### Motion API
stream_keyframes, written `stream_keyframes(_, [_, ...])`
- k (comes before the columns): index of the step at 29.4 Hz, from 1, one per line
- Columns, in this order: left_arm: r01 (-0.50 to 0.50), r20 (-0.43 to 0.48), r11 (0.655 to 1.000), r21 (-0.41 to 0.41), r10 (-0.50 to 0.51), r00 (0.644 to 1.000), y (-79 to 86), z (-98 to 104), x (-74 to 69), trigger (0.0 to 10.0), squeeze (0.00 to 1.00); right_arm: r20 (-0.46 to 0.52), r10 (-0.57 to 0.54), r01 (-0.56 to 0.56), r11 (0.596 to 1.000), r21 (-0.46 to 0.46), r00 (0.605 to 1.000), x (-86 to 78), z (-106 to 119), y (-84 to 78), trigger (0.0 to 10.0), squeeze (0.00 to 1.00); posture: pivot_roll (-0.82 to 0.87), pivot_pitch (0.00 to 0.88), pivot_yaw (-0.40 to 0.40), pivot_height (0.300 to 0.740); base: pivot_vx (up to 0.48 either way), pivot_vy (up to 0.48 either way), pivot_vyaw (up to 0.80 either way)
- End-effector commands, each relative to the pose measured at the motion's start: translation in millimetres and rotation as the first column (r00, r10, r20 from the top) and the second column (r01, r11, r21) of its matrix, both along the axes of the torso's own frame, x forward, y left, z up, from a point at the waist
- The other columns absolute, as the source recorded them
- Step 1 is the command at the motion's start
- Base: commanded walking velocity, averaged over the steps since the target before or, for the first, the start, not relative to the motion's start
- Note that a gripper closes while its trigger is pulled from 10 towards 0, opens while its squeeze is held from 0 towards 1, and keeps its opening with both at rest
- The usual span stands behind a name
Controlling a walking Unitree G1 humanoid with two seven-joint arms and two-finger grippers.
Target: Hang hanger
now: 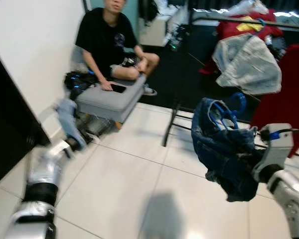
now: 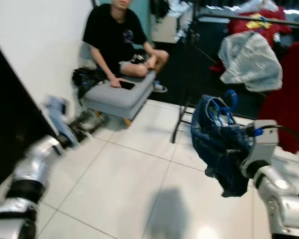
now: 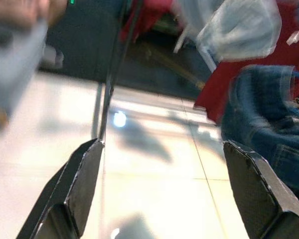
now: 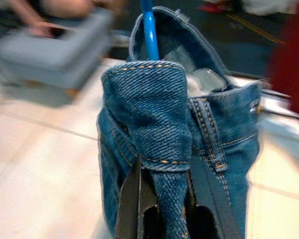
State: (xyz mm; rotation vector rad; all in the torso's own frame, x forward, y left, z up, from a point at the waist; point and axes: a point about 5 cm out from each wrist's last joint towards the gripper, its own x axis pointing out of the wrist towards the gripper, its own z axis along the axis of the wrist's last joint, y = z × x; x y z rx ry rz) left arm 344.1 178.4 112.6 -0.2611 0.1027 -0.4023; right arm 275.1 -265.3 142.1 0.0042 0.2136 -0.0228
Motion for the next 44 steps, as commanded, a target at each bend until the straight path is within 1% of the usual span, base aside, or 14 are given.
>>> stream_keyframes(1, [-0.060, -0.032, 0.998, 0.028, 0.061, 0.998, 8.1, -5.4, -3.6, 10.0, 0.00, 0.099, 0.005, -0.002, 1.000, -0.024, 0.995, 7.3, 14.9, 7.6, 0.0, 0.00, -0.01, 0.066, -0.004, 0.740, 0.000, 0.000, -0.77])
stream_keyframes(3, [-0.062, -0.024, 0.997, 0.034, 0.063, 0.998, 5.6, -7.1, -4.0, 10.0, 0.00, 0.113, -0.014, 0.018, 0.999, -0.033, 0.993, 11.0, 16.4, 8.7, 0.0, 0.00, -0.01, 0.063, -0.003, 0.740, 0.000, 0.000, -0.77])
stream_keyframes(6, [-0.034, 0.010, 0.999, 0.001, 0.034, 0.999, -0.1, -2.0, -3.0, 10.0, 0.00, 0.153, -0.047, 0.056, 0.997, -0.060, 0.987, 17.8, 23.3, 7.7, 0.0, 0.00, 0.00, 0.061, -0.005, 0.740, 0.000, 0.000, -0.77])
stream_keyframes(7, [-0.023, 0.034, 0.999, -0.038, 0.024, 0.999, -4.1, 2.0, -1.7, 10.0, 0.00, 0.179, -0.078, 0.092, 0.993, -0.068, 0.981, 20.7, 25.9, 6.8, 0.0, 0.00, -0.01, 0.056, -0.005, 0.740, 0.000, 0.000, -0.77])
stream_keyframes(11, [-0.017, 0.057, 0.999, -0.051, 0.020, 0.998, -8.1, 5.4, -0.5, 10.0, 0.00, 0.200, -0.094, 0.112, 0.990, -0.082, 0.975, 22.7, 28.4, 6.8, 0.0, 0.00, -0.01, 0.055, -0.007, 0.740, 0.000, 0.000, -0.62])
stream_keyframes(13, [0.018, 0.115, 0.999, -0.051, -0.012, 0.993, -23.3, 13.8, -2.7, 10.0, 0.00, 0.242, -0.130, 0.160, 0.982, -0.105, 0.961, 25.7, 32.5, 8.8, 0.0, 0.00, -0.01, 0.050, -0.012, 0.740, 0.000, 0.000, 0.00])
stream_keyframes(15, [0.018, 0.115, 0.999, -0.051, -0.012, 0.993, -23.3, 13.8, -2.7, 10.0, 0.00, 0.242, -0.130, 0.160, 0.982, -0.105, 0.961, 25.7, 32.5, 8.8, 0.0, 0.00, -0.01, 0.050, -0.012, 0.740, 0.000, 0.000, 0.00])
stream_keyframes(16, [0.049, 0.137, 0.997, -0.051, -0.042, 0.990, -29.7, 16.4, -5.1, 10.0, 0.00, 0.255, -0.140, 0.173, 0.979, -0.112, 0.957, 26.4, 34.3, 9.2, 0.0, 0.00, -0.01, 0.050, -0.012, 0.740, 0.262, 0.000, 0.00])
stream_keyframes(18, [0.049, 0.137, 0.997, -0.051, -0.042, 0.990, -29.7, 16.4, -5.1, 10.0, 0.00, 0.255, -0.140, 0.173, 0.979, -0.112, 0.957, 26.4, 34.3, 9.2, 0.0, 0.00, -0.01, 0.050, -0.012, 0.740, 0.262, 0.000, 0.00])
stream_keyframes(19, [0.072, 0.156, 0.996, -0.051, -0.064, 0.986, -36.1, 19.5, -8.6, 10.0, 0.00, 0.265, -0.162, 0.200, 0.972, -0.124, 0.951, 26.9, 36.0, 7.4, 0.0, 0.00, -0.01, 0.050, -0.017, 0.740, 0.480, 0.000, 0.00])
stream_keyframes(22, [0.088, 0.169, 0.994, -0.061, -0.076, 0.983, -40.2, 22.3, -11.1, 10.0, 0.00, 0.265, -0.187, 0.226, 0.966, -0.124, 0.946, 27.4, 36.7, 3.6, 0.0, 0.00, -0.01, 0.052, -0.020, 0.740, 0.480, 0.000, 0.00])
stream_keyframes(26, [0.094, 0.184, 0.994, -0.058, -0.082, 0.979, -43.6, 27.2, -13.8, 10.0, 0.00, 0.265, -0.256, 0.292, 0.950, -0.106, 0.930, 28.4, 38.5, -9.7, 0.0, 0.00, -0.01, 0.055, -0.020, 0.740, 0.414, 0.000, -0.60])
stream_keyframes(34, [0.097, 0.188, 0.994, -0.044, -0.087, 0.978, -44.7, 27.3, -14.6, 10.0, 0.00, 0.286, -0.263, 0.304, 0.947, -0.107, 0.921, 28.8, 42.0, -11.6, 0.0, 0.00, -0.01, 0.057, -0.017, 0.740, 0.369, 0.000, -0.72])
stream_keyframes(44, [0.102, 0.190, 0.994, -0.026, -0.096, 0.977, -48.4, 26.6, -18.6, 10.0, 0.00, 0.333, -0.262, 0.313, 0.943, -0.110, 0.906, 29.7, 52.5, -13.6, 0.0, 0.00, -0.01, 0.057, -0.016, 0.740, 0.374, 0.000, 0.00])
